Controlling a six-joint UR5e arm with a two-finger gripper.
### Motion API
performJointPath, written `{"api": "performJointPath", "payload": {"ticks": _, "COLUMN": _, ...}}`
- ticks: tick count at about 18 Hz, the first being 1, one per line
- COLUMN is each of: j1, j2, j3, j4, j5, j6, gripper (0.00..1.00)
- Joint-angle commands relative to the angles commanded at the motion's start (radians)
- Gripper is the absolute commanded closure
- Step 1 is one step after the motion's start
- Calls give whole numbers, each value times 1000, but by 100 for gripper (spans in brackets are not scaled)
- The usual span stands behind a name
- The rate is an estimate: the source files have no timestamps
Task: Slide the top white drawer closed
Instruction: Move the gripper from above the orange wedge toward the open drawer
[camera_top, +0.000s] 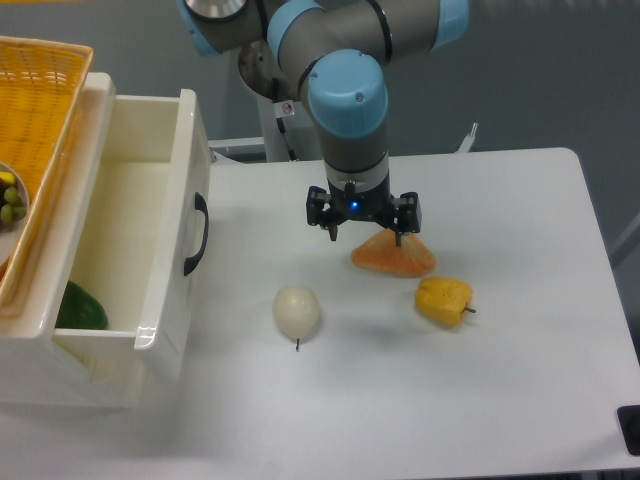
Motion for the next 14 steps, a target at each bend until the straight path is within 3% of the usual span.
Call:
{"api": "performJointPath", "payload": {"ticks": 11, "j1": -8, "j2": 0, "j3": -49, "j4": -11, "j5": 9, "j6": -8, "gripper": 0}}
{"api": "performJointPath", "payload": {"ticks": 14, "j1": -14, "j2": -5, "j3": -72, "j4": -11, "j5": 5, "j6": -69, "gripper": 0}}
